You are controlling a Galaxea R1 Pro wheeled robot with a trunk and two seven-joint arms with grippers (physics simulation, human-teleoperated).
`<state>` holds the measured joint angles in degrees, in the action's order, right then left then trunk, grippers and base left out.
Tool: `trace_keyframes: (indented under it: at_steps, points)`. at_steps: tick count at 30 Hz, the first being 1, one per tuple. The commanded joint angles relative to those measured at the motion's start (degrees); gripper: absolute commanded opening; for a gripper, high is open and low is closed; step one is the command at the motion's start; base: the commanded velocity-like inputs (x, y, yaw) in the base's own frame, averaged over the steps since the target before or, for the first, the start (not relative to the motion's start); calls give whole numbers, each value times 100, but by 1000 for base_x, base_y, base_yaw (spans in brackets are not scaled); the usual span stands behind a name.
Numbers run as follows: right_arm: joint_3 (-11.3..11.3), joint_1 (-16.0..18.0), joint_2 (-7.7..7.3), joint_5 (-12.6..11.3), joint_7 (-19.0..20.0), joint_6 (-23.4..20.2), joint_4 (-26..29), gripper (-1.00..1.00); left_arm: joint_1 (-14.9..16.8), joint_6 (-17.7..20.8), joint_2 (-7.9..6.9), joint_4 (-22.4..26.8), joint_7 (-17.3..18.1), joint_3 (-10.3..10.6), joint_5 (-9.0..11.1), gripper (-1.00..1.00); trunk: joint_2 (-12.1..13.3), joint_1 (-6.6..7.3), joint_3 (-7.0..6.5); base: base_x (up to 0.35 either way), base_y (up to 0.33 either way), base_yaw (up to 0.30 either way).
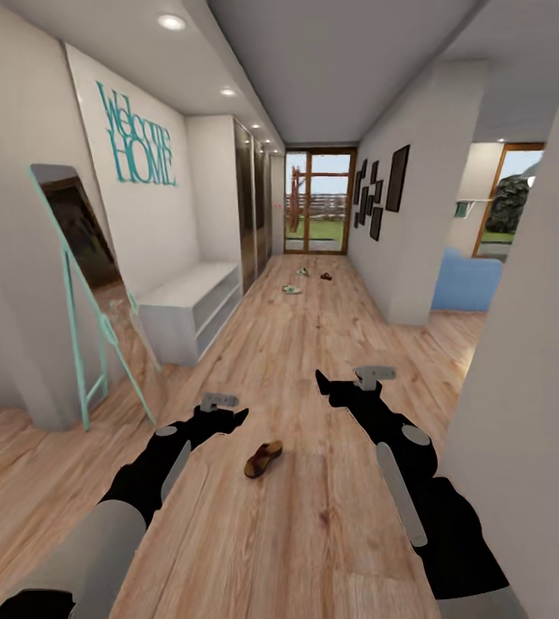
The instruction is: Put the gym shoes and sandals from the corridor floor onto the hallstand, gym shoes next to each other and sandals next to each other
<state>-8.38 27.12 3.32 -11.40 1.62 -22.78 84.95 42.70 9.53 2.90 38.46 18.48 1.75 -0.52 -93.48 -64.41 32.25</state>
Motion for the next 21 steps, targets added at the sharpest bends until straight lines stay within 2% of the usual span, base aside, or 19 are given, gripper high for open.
trace_keyframes:
  at_steps: [1, 6, 17, 21]
  points:
    - [4, 4, 2, -24, 12, -26, 4, 100, 1, 41, 0, 14, 18, -8, -6, 100, -3, -2, 6, 291, -183, -300]
    - [7, 4, 2, -28, 13, -25, 4, 100, 1, 41, 0, 19, 18, -8, -1, 100, -3, -2, 6, 270, -151, -300]
    - [4, 4, 6, -29, 13, -24, 4, 100, 1, 40, 0, 54, 22, -17, 0, 100, -3, -2, 6, 71, -12, -296]
    - [3, 4, 5, -29, 13, -24, 4, 100, 1, 40, -2, 102, 19, -21, -1, 100, -3, -2, 6, 262, -1, -135]
